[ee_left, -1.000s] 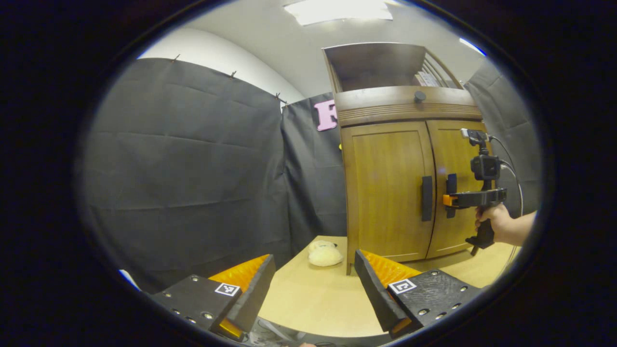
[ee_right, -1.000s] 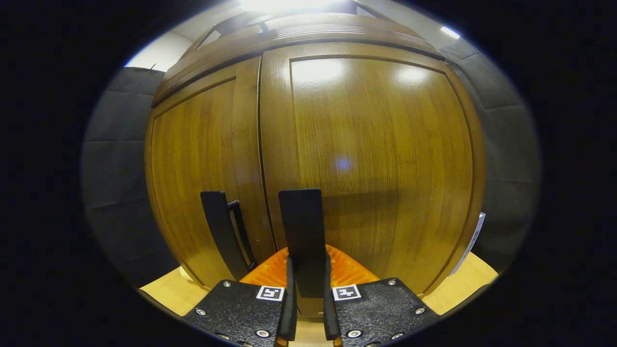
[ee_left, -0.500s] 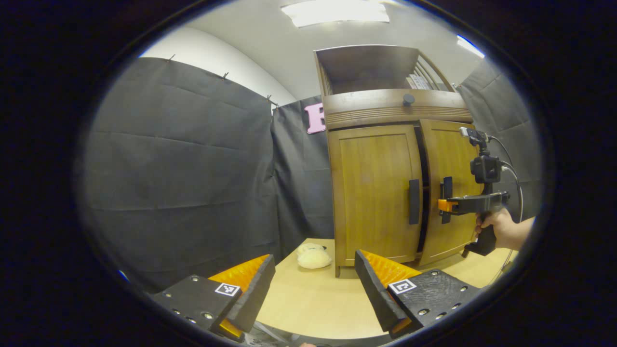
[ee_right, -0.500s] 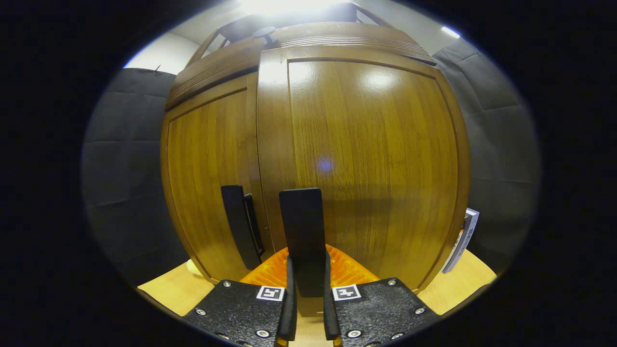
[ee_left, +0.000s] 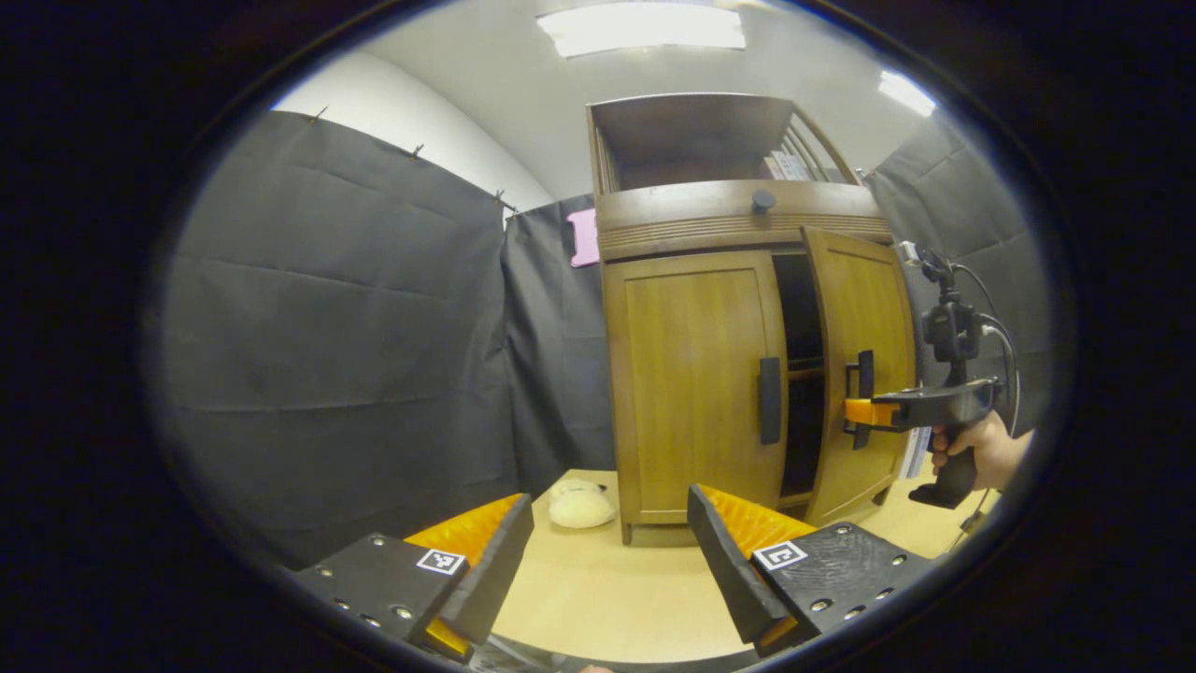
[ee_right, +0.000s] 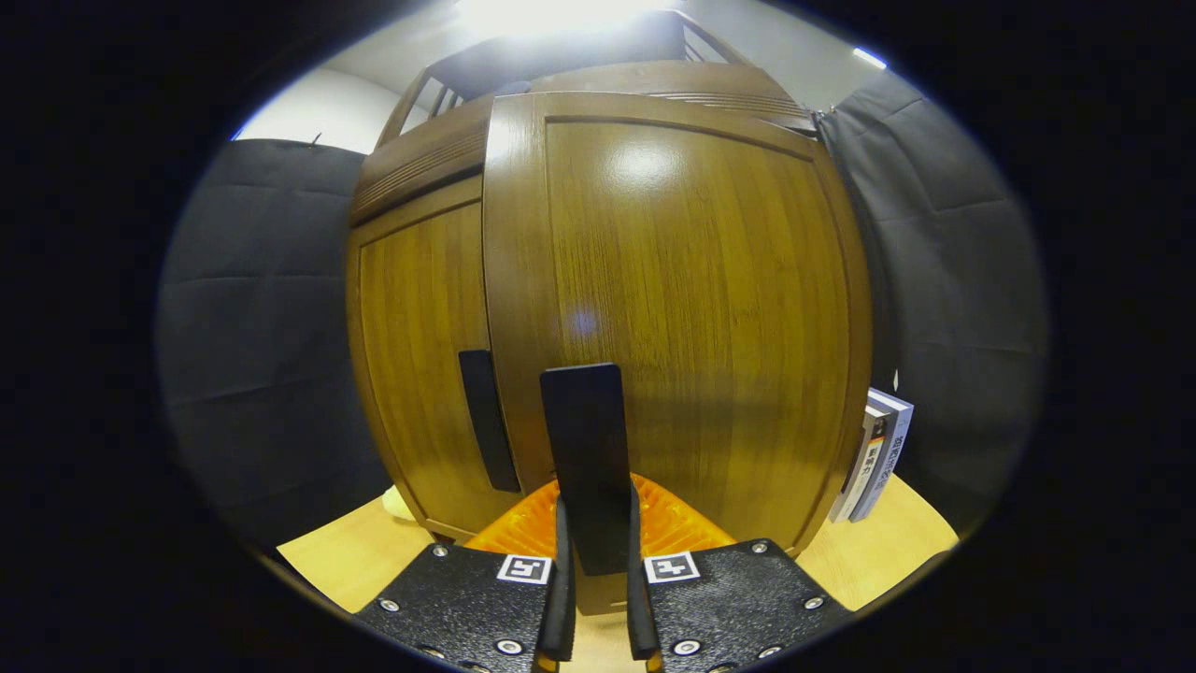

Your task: Open the right door of the double-door shoe cabinet with the right hand, and open the left door with the left hand.

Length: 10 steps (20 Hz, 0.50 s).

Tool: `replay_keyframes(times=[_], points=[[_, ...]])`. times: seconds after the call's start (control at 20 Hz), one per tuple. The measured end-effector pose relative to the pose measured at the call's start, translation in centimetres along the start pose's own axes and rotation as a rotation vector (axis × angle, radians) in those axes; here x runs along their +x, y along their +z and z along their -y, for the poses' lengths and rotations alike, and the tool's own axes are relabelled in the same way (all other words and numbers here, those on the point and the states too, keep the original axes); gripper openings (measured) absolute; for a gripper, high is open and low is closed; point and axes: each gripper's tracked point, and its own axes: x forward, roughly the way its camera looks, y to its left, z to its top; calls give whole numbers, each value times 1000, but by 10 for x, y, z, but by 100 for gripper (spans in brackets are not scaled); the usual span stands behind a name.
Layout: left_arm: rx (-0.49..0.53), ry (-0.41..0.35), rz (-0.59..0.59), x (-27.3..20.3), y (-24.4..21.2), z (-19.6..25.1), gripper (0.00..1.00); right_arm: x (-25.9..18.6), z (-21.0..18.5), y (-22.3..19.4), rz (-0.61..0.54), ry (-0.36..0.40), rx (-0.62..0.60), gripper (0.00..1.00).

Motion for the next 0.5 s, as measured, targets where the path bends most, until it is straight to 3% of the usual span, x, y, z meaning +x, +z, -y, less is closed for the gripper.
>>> replay_keyframes(times=[0.5], points=[[17,-97,21,16,11,47,100,-31,12,-4,-7,41,-12,22]])
